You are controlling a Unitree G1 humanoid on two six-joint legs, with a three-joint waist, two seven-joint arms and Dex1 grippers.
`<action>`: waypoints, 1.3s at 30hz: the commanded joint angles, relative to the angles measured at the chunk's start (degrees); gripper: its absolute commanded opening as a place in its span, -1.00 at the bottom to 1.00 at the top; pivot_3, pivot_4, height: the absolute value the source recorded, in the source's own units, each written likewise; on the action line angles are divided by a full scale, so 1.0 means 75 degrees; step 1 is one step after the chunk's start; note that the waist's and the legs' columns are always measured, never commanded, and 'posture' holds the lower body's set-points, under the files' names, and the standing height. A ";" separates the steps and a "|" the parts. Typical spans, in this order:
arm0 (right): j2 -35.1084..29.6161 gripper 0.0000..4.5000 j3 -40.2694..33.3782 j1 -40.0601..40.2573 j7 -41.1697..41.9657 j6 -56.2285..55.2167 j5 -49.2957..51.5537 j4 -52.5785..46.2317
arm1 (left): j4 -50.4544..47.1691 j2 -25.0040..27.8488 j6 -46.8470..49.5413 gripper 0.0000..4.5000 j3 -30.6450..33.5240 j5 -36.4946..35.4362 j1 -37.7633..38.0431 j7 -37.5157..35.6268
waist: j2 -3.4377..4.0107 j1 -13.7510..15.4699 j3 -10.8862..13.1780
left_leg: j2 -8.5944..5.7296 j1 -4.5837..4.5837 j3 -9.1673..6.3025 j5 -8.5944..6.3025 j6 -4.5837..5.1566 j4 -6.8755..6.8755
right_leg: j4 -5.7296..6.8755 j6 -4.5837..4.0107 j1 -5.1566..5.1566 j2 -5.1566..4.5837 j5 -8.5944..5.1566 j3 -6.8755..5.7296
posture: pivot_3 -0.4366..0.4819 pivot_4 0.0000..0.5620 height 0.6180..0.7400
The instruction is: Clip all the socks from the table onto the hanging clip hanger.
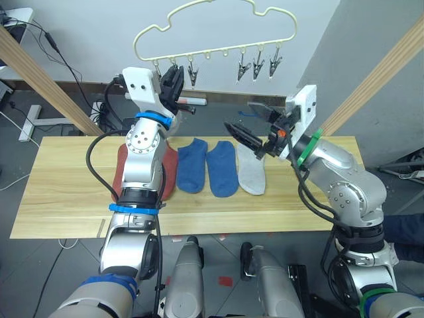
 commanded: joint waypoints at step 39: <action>0.0162 -0.98 0.0742 0.0419 0.1157 -0.0724 -0.1963 0.2012 | -0.1298 0.0667 0.8218 -0.96 0.3139 -0.6866 0.0491 -0.0452 | 0.0007 -0.0262 -0.0005 | 0.0006 0.0073 -0.0018 0.0041 -0.0013 0.0008 | 0.0094 0.0038 0.0032 0.0002 -0.0023 0.0004 | 0.34 0.29 1.00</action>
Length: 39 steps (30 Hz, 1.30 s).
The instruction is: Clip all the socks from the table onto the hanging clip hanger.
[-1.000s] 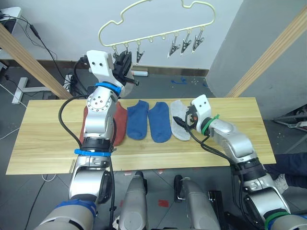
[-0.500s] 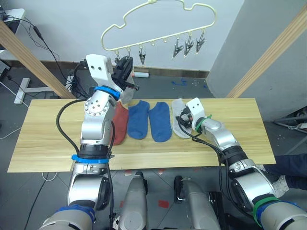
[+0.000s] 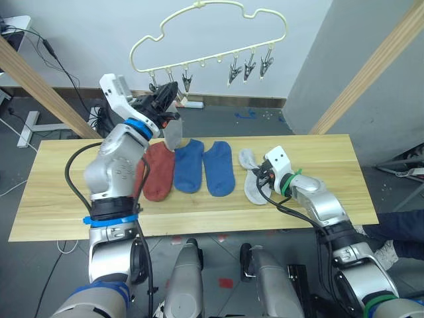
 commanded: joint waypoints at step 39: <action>0.1981 -1.00 -0.0193 -0.1598 -0.1304 0.3032 0.1864 -0.3342 | -0.0518 0.0677 0.1706 -0.57 0.0164 -0.2645 0.0774 0.0850 | 0.0001 -0.0116 -0.0001 | -0.0003 -0.0011 -0.0018 0.0011 -0.0020 -0.0024 | -0.0029 -0.0005 -0.0004 0.0002 -0.0004 -0.0011 | 0.36 0.28 1.00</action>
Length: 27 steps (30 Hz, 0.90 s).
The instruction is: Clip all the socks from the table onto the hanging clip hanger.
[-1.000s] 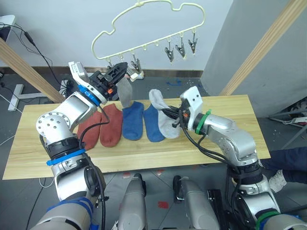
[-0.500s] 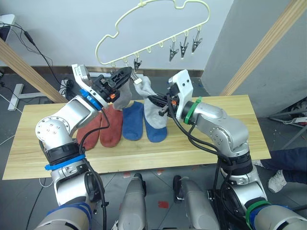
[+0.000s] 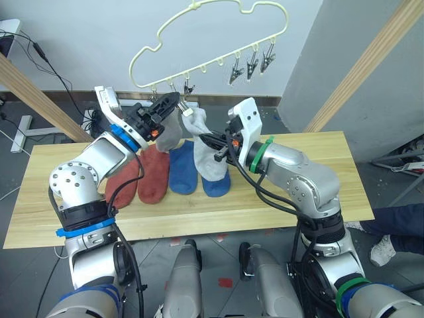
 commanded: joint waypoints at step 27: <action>-0.0294 0.99 -0.0597 0.0796 -0.0102 0.0902 0.1220 -0.0845 | -0.2694 0.0887 -0.1631 0.99 -0.1799 0.2817 0.1503 -0.0696 | 0.0001 0.0344 0.0000 | 0.0001 -0.0064 -0.0001 -0.0001 0.0000 -0.0016 | -0.0041 -0.0001 -0.0046 -0.0003 0.0000 -0.0007 | 0.38 0.26 1.00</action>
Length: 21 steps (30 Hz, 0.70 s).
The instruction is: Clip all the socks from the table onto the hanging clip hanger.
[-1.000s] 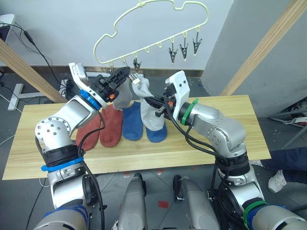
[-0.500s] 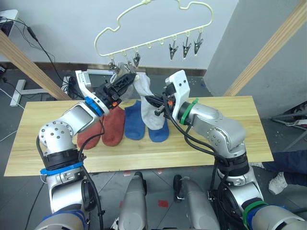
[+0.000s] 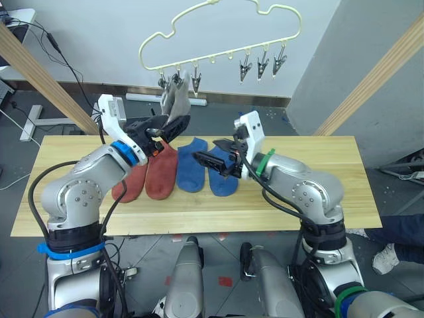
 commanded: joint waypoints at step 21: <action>-0.1633 1.00 -0.0551 0.0353 0.1083 -0.2007 0.0449 -0.1357 | 0.1213 -0.1879 -0.4940 0.04 -0.1781 0.4837 -0.1002 0.0539 | 0.0000 -0.0018 0.0000 | 0.0001 -0.0042 -0.0008 -0.0003 0.0008 0.0016 | -0.0047 0.0002 -0.0002 0.0011 0.0002 -0.0007 | 0.24 0.29 1.00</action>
